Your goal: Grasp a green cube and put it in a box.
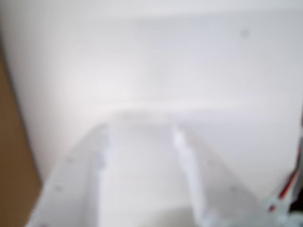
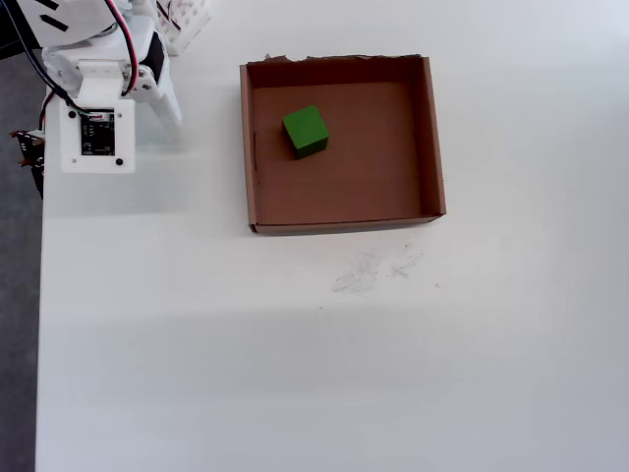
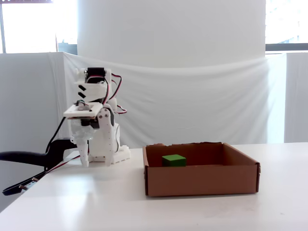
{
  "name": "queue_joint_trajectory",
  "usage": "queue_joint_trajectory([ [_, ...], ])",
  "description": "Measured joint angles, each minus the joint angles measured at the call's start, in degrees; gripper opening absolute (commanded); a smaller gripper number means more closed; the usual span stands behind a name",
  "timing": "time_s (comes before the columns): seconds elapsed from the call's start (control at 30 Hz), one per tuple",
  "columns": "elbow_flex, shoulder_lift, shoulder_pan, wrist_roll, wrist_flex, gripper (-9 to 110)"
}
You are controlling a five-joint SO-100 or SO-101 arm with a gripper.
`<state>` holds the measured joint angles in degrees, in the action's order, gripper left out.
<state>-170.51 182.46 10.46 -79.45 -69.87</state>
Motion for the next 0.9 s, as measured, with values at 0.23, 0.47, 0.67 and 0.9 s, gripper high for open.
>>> queue_joint_trajectory([
  [0.23, 0.0, 0.0, 0.3, 4.8, -0.6, 20],
  [0.47, 0.0, 0.0, 0.3, 5.0, -0.7, 21],
  [0.67, 0.0, 0.0, 0.3, 5.4, -0.7, 21],
  [0.9, 0.0, 0.0, 0.3, 5.4, -0.7, 21],
])
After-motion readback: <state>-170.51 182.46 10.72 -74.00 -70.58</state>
